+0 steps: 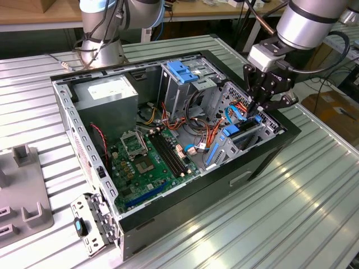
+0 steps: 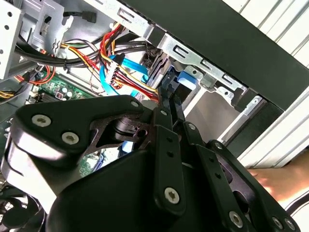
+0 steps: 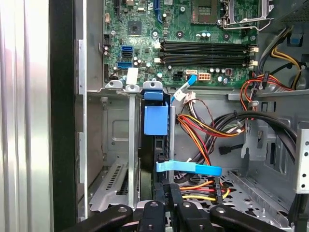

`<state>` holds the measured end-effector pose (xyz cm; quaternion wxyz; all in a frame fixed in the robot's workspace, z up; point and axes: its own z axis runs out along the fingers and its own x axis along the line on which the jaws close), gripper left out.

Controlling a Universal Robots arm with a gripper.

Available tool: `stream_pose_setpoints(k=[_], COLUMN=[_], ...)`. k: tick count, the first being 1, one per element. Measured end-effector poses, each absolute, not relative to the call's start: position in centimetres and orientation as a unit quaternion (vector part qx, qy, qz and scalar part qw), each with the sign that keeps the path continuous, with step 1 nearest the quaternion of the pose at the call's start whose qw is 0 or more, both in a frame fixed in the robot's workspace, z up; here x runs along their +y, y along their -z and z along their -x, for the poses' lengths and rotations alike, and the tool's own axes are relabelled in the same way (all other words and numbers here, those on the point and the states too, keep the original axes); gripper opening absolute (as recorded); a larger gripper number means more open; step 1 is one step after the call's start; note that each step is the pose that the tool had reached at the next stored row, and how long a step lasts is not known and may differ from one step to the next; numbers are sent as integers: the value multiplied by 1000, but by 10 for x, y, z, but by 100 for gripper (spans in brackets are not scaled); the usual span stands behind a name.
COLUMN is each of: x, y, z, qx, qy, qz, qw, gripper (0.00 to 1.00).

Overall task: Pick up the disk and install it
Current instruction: 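Insert the second disk wire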

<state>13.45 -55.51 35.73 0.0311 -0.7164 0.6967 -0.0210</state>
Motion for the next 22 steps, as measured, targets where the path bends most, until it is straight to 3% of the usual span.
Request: stream_pose_setpoints(k=[5, 22], x=[-559, -560], y=[-357, -352], z=[-134, -132], qx=[698, 698], qy=[10, 10], qz=[715, 715], qw=[43, 43], gripper=[16, 16])
